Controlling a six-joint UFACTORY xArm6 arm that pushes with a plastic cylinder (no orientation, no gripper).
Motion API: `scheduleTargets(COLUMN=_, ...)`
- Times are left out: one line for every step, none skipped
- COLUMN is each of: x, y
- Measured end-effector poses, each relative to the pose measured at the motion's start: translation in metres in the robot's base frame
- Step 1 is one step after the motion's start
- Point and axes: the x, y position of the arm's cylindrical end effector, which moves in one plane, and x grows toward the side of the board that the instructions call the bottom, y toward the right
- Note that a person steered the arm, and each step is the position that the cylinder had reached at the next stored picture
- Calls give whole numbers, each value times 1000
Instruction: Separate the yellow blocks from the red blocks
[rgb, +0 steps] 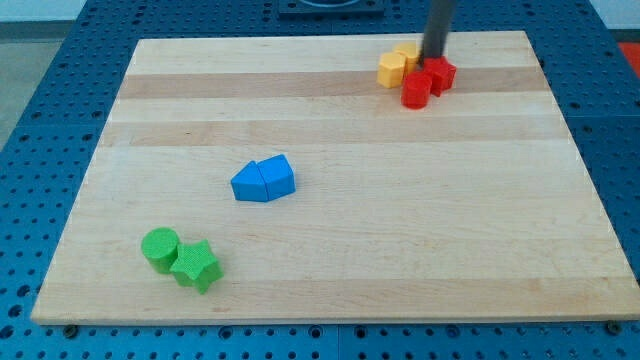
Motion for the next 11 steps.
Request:
scheduleTargets(x=11, y=-47)
scheduleTargets(x=11, y=-71)
scheduleTargets(x=11, y=-88)
scheduleTargets(x=11, y=-87)
scheduleTargets(x=11, y=-37)
scheduleTargets(x=10, y=25)
scheduleTargets(x=-2, y=27)
scheduleTargets(x=-26, y=18)
scheduleTargets(x=-31, y=12)
scheduleTargets(x=-33, y=-8)
scheduleTargets(x=-33, y=-15)
